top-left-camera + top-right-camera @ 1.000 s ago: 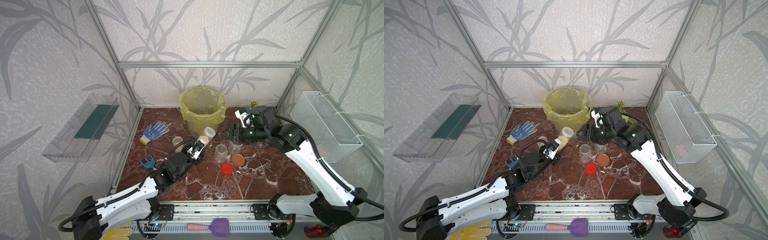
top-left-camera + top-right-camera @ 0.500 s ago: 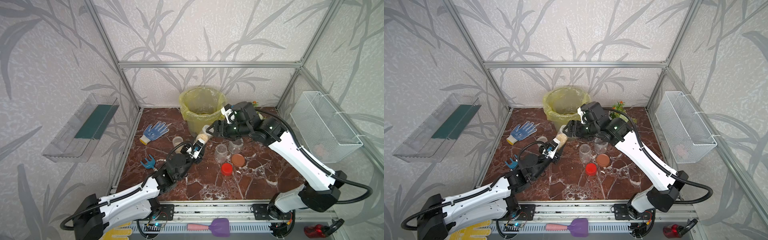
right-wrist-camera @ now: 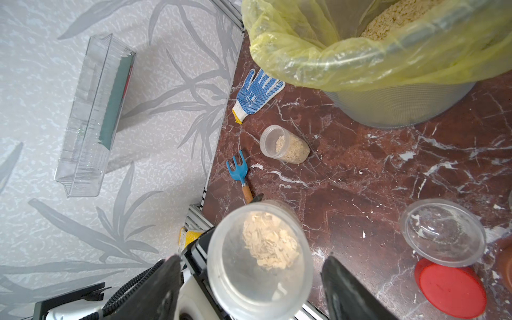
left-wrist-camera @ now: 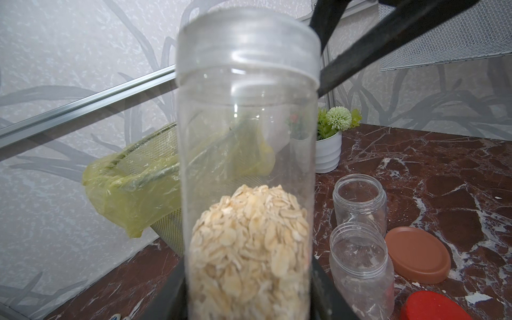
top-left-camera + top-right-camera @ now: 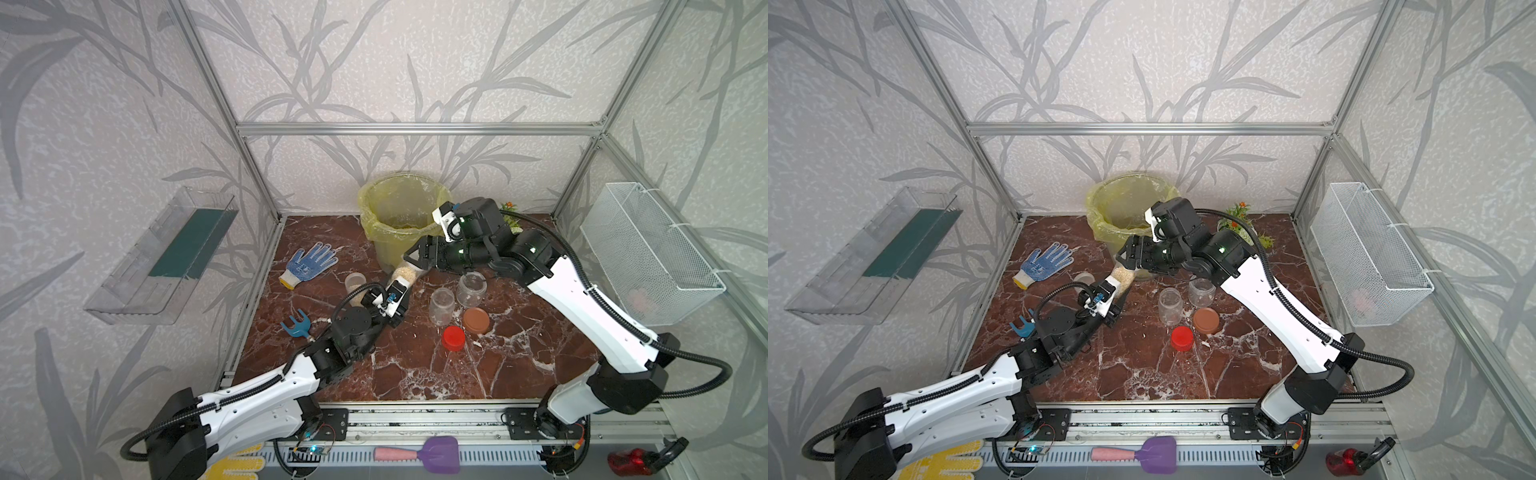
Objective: Empty expired oatmeal from jars
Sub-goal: Unscrew the lid from the jar.
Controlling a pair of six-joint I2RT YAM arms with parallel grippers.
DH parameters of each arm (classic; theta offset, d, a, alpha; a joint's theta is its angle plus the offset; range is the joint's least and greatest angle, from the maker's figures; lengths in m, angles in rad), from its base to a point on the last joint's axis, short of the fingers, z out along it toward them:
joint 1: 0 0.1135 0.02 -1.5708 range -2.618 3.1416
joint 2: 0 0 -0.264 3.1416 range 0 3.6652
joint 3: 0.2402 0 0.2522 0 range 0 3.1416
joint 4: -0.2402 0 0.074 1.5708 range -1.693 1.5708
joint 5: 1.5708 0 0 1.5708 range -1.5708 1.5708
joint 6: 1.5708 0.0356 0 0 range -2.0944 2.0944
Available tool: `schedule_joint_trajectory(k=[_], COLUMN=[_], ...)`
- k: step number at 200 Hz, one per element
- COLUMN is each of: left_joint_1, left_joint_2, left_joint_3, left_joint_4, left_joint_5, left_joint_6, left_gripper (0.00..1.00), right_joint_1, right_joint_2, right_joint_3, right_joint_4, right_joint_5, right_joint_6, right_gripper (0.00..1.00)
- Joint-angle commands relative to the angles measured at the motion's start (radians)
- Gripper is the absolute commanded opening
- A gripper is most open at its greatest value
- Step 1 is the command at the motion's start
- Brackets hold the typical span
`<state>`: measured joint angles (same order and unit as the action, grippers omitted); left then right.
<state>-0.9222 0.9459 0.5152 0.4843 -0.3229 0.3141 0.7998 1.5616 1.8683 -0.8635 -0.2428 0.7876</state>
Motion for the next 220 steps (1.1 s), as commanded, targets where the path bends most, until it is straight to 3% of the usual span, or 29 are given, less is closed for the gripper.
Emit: schedule_joint_trajectory(k=[1, 55, 86, 220], left_joint_1=[-0.003, 0.0, 0.018, 0.054], left_joint_2=[-0.019, -0.071, -0.104, -0.1], left_joint_3=[0.005, 0.0, -0.001, 0.009], left_joint_4=[0.04, 0.031, 0.02, -0.014], left_joint_5=[0.013, 0.03, 0.059, 0.095], left_joint_6=[0.008, -0.005, -0.03, -0.065], left_gripper=[0.0, 0.0, 0.0, 0.0], right_joint_1=[0.006, 0.004, 0.002, -0.013], right_joint_2=[0.022, 0.011, -0.056, -0.181], right_joint_3=[0.026, 0.024, -0.061, -0.177], right_joint_4=[-0.01, -0.058, -0.029, -0.021], right_joint_5=[-0.002, 0.037, 0.06, 0.06], right_joint_6=[-0.038, -0.073, -0.073, -0.081], right_gripper=[0.77, 0.74, 0.74, 0.74])
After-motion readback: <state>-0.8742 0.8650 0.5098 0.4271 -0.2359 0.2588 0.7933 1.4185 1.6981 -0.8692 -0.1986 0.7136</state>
